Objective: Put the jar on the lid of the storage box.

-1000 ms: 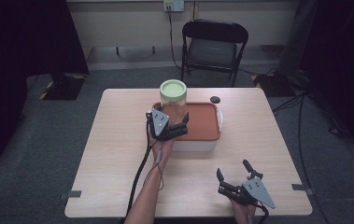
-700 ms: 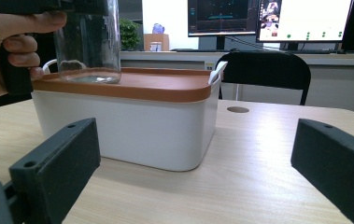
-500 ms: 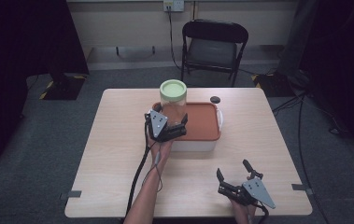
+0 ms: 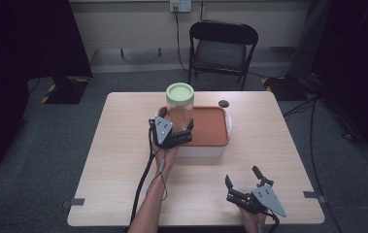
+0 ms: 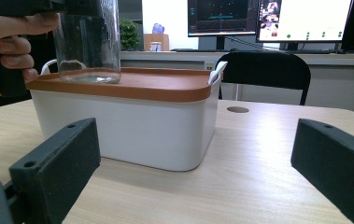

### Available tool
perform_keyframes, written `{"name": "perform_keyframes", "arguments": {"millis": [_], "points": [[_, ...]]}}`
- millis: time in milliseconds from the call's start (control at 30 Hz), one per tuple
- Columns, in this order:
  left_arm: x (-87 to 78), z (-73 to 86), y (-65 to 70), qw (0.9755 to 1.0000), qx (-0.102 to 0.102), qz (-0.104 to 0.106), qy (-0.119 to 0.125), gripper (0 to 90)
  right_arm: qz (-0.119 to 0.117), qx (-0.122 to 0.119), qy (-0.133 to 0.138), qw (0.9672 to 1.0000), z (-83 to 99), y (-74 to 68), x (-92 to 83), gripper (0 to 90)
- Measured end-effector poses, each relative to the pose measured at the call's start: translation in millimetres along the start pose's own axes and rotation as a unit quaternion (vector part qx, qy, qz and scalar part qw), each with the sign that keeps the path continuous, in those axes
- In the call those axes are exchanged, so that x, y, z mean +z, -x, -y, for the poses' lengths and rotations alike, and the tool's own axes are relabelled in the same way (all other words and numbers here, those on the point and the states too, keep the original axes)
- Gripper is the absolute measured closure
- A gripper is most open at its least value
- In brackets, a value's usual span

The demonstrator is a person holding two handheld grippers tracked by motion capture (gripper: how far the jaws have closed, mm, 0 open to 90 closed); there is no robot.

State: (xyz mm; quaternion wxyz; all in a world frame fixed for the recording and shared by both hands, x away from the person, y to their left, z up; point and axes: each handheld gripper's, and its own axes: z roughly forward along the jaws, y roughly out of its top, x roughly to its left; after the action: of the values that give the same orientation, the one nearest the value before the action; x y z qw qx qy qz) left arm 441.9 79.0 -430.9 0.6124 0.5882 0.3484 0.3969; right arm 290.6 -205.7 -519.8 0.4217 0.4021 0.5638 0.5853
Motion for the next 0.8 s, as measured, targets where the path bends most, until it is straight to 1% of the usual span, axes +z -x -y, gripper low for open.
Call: {"name": "perform_keyframes", "arguments": {"millis": [67,133,300,400,567,733,800], "points": [[-1.2,-0.4,0.0,1.0,-0.002,0.001,0.001,0.2,0.0,0.0,0.0,1.0,0.0,0.0,0.0,0.4],[-2.8,-0.7,0.1,1.0,0.001,0.001,0.001,0.2,0.0,0.0,0.0,1.0,0.0,0.0,0.0,0.4],[-4.7,-1.0,-1.0,1.0,-0.003,0.004,0.003,0.2,0.0,0.0,0.0,1.0,0.0,0.0,0.0,0.4],[-4.8,-0.8,-1.3,0.9999,-0.006,0.011,0.002,0.0,0.0,0.0,0.0,1.0,0.0,0.0,0.0,0.4],[-5.9,-0.2,-0.9,0.9999,-0.008,0.015,0.002,0.0,0.0,0.0,0.0,1.0,0.0,0.0,0.0,0.4],[-7.5,-1.7,-1.8,0.9999,-0.011,0.012,0.003,0.0,0.0,0.0,0.0,1.0,0.0,0.0,0.1,0.4],[-8.1,-2.6,-0.9,0.9998,-0.019,0.011,0.004,0.0,0.0,0.0,0.0,1.0,0.0,0.0,0.1,0.4]]}}
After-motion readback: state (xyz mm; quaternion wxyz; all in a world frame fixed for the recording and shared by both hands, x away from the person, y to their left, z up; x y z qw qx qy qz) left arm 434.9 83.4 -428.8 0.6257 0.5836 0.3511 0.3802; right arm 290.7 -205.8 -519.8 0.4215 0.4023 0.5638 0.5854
